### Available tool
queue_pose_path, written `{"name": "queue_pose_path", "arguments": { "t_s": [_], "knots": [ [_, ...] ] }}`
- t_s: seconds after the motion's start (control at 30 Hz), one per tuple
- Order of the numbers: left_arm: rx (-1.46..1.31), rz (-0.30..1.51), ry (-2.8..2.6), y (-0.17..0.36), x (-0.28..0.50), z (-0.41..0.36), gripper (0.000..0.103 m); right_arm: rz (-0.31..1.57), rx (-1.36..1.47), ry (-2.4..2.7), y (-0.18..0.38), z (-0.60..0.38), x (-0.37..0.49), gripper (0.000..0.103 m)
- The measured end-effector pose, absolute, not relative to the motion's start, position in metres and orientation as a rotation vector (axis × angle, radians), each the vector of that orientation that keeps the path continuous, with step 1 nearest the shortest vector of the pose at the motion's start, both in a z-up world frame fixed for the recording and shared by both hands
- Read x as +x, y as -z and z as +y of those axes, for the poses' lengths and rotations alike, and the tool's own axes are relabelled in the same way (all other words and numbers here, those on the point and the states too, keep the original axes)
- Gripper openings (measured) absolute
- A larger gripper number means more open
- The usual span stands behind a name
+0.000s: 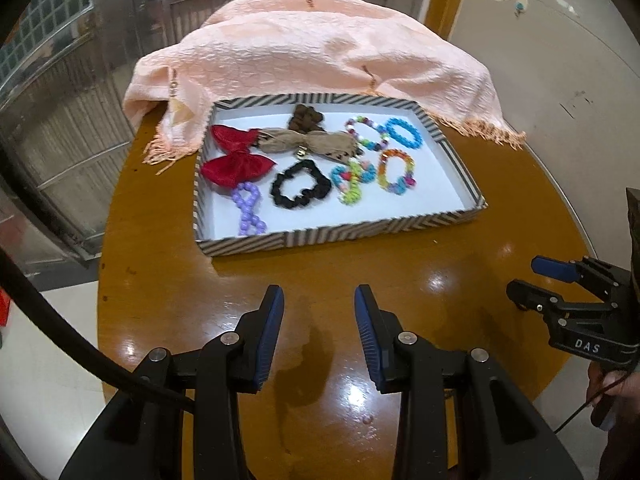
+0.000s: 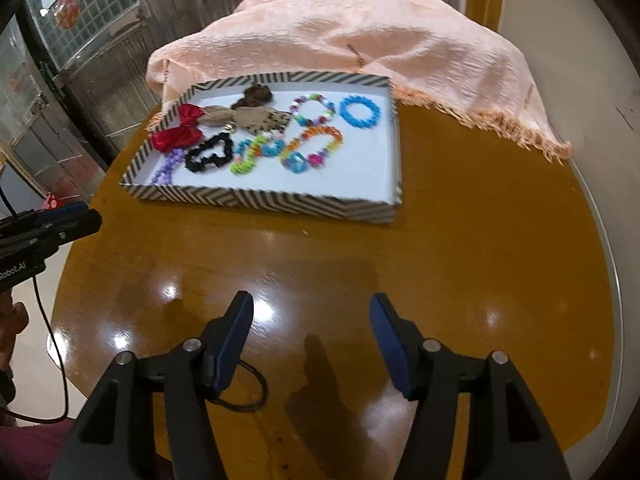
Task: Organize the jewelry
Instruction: 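Move both tools back toward the two black hair ties on the table, then grasp a black hair tie with the left tool while the right tool grasps the beaded hair tie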
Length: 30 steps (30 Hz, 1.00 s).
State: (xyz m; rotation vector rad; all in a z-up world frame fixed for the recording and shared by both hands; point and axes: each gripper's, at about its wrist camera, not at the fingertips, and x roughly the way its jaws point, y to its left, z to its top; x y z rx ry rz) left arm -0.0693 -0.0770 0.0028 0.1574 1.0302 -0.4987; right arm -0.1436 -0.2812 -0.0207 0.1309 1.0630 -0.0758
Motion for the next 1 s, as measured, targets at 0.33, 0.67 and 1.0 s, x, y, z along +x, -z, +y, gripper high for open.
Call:
{"name": "queue_pose_path", "arguments": {
  "t_s": [0.33,0.67,1.0],
  "knots": [
    [0.202,1.134,0.712,0.022,-0.091,-0.110,0.022,1.106,0.130,0.220,0.044,-0.326,-0.177,0.063],
    [0.316,1.249,0.849,0.059,-0.121,-0.145,0.023,1.113,0.202,0.278,0.068,-0.363,-0.193,0.063],
    [0.383,1.252,0.836,0.067,-0.127,-0.160,0.023,1.145,0.122,0.261,0.081,-0.362,-0.173,0.036]
  ]
}}
